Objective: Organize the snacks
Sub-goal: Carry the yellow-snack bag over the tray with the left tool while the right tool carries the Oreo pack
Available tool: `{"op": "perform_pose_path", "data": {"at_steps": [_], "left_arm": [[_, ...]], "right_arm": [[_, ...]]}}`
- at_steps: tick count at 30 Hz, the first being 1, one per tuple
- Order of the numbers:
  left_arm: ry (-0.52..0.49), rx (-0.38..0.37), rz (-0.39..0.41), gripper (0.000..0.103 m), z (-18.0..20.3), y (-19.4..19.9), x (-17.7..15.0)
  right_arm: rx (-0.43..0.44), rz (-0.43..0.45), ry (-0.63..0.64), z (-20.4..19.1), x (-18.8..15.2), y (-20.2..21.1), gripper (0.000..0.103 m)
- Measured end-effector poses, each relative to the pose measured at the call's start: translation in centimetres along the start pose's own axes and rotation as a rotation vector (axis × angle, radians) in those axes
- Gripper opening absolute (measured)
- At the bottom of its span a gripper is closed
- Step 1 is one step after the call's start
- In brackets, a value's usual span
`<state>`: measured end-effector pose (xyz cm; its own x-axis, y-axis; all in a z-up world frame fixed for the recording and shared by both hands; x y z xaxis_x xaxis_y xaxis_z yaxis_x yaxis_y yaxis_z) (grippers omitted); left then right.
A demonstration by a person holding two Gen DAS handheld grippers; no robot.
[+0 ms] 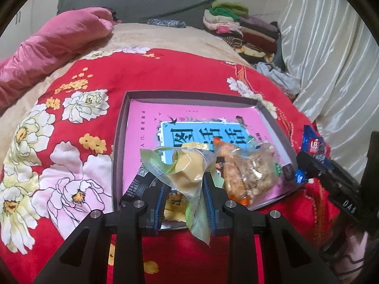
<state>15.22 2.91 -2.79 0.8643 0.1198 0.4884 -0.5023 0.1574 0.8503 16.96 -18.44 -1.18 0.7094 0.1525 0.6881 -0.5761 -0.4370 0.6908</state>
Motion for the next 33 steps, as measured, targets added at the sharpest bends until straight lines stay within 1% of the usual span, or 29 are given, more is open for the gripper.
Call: {"op": "perform_pose_path", "data": {"at_steps": [4,6,10,20,33], "left_arm": [[0.0,0.006,-0.016,0.03,-0.1,-0.6,-0.2],[0.006,0.004,-0.021,0.03,-0.1,-0.8,-0.2],[0.013,0.005,-0.028,0.03,-0.3,-1.1,-0.2],[0.015,0.013,-0.038,0.03,-0.6,-1.7,-0.2],[0.013,0.013,-0.038,0.03,-0.4,-1.6,-0.1]], "right_arm": [[-0.018,-0.017,-0.012,0.5,0.1,-0.6,0.055],[-0.048,-0.029,-0.011,0.8,0.2,-0.9,0.055],[-0.057,-0.036,-0.022,1.4,0.4,-1.5,0.055],[-0.033,-0.092,0.023,0.3,-0.2,-3.2,0.055],[0.018,-0.093,0.102,-2.0,-0.3,-4.0,0.055]]}}
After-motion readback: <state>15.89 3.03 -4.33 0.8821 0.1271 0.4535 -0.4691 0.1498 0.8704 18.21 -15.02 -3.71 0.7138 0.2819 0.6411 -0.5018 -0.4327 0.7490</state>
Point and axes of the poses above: each gripper's, at about its wrist camera, not at the fingertips, and y roughly against the way its jaws point, z to its right, x to its top, the point moved 4 cm from there along -y, roughly the way its jaws point, and after that the axes turned 10 degrees about -z, right-handed, at the moved point
